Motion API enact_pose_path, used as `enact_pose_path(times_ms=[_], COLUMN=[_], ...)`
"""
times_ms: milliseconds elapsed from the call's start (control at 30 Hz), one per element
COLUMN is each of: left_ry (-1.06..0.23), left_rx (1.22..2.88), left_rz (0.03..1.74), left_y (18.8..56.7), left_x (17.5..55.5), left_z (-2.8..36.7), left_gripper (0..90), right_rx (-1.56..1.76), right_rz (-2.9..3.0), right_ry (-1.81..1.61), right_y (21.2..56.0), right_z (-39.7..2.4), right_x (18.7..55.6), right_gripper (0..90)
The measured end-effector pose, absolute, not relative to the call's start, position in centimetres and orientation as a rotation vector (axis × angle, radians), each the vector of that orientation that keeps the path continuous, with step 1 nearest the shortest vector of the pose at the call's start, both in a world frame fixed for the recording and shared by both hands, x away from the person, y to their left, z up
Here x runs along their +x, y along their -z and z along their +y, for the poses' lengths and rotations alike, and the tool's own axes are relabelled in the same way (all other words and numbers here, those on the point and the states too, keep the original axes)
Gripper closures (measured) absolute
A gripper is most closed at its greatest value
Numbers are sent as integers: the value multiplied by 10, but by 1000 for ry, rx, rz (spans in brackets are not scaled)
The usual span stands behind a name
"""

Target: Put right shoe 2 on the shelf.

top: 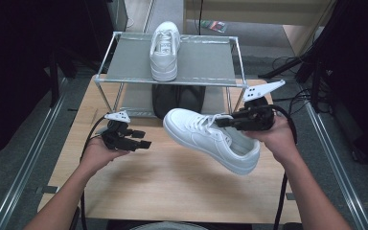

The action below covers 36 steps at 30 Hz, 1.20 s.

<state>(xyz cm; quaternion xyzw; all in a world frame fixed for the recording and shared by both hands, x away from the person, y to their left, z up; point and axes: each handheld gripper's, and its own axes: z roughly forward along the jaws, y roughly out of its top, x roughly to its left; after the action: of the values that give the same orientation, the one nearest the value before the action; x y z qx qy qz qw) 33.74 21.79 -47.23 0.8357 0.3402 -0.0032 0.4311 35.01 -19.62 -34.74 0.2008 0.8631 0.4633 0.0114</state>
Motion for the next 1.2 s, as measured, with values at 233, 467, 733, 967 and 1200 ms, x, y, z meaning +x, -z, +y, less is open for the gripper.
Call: enact_pose_path(times_ms=[233, 467, 733, 967, 1200], left_ry=[13, 16, 29, 41, 61], left_rx=[2084, 2089, 2090, 2096, 2095], left_rz=[844, 837, 833, 815, 803], left_y=[472, 473, 474, 474, 475], left_x=[337, 337, 336, 335, 335], left_z=[218, 217, 214, 214, 212], left_gripper=[409, 411, 411, 411, 411], right_rx=[747, 928, 1087, 1233, 1352], right_rz=[2577, 2434, 2273, 2152, 2066], right_ry=[-1471, -1466, -1399, -1319, -1215], right_y=[313, 284, 268, 270, 266], right_z=[-213, -222, -208, -180, -147], right_x=[354, 369, 403, 441, 476], right_gripper=[847, 846, 845, 844, 844])
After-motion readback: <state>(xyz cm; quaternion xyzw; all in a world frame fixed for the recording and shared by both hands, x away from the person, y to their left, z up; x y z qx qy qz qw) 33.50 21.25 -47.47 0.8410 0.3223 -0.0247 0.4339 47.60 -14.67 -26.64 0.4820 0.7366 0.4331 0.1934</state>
